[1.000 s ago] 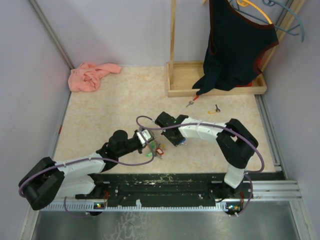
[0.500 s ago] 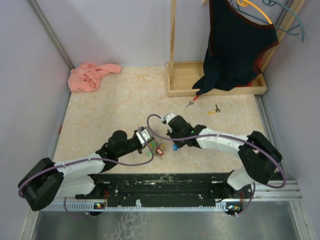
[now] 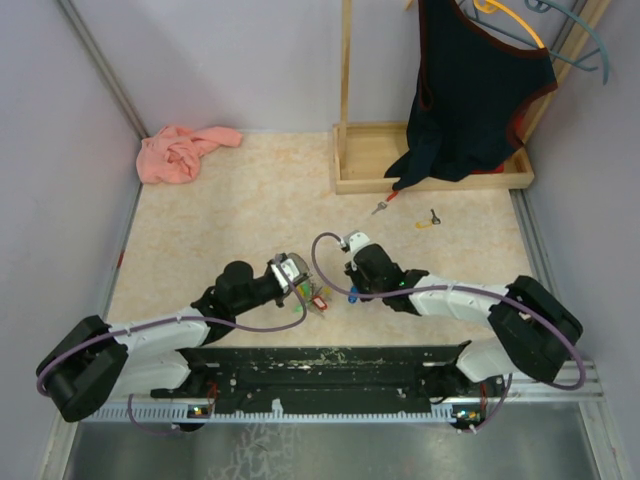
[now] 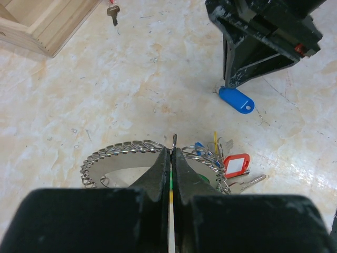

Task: Put the keys on the keyring

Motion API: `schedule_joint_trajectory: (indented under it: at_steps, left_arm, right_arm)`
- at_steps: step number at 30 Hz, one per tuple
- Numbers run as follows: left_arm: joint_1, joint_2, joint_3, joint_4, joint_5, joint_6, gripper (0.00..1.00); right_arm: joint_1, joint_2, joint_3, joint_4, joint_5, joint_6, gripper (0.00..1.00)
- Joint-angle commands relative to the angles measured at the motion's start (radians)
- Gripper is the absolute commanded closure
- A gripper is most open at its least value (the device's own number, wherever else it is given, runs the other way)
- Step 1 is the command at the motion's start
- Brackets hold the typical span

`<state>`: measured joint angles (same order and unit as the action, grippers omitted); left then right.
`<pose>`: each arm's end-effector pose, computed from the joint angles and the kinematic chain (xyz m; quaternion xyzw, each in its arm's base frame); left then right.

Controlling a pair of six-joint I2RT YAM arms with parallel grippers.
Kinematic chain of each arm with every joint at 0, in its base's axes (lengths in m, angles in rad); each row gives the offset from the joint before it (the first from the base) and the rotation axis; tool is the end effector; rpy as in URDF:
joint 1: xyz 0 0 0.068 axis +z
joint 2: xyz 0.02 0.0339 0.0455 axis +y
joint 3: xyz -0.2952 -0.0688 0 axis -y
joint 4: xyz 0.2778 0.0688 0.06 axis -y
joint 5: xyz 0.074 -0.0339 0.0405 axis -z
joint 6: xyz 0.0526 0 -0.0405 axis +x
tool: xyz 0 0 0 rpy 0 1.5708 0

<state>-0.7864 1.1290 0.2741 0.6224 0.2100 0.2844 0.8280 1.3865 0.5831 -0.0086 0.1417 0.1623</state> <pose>0.1642 -0.1801 0.1812 0.4539 0.6377 -0.2329 0.5772 0.2007 0.2076 0.1539 -0.2780 0.8843 0.1177 0.3563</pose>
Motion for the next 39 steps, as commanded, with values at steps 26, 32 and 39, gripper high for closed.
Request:
schedule_joint_trajectory:
  at_steps: [26, 32, 39]
  left_arm:
    - [0.013, -0.041, -0.020, 0.058, -0.015, -0.014, 0.99]
    - [0.016, -0.041, -0.023, 0.062, -0.018, -0.014, 0.99]
    - [0.018, -0.041, -0.024, 0.066, -0.014, -0.015, 0.99]
  right_arm:
    - [-0.007, 0.137, 0.531, -0.659, -0.025, -0.179, 0.31]
    - [0.052, 0.241, 0.560, -0.655, 0.046, -0.199, 0.48]
    - [0.076, 0.353, 0.601, -0.649, 0.090, -0.203, 0.56]
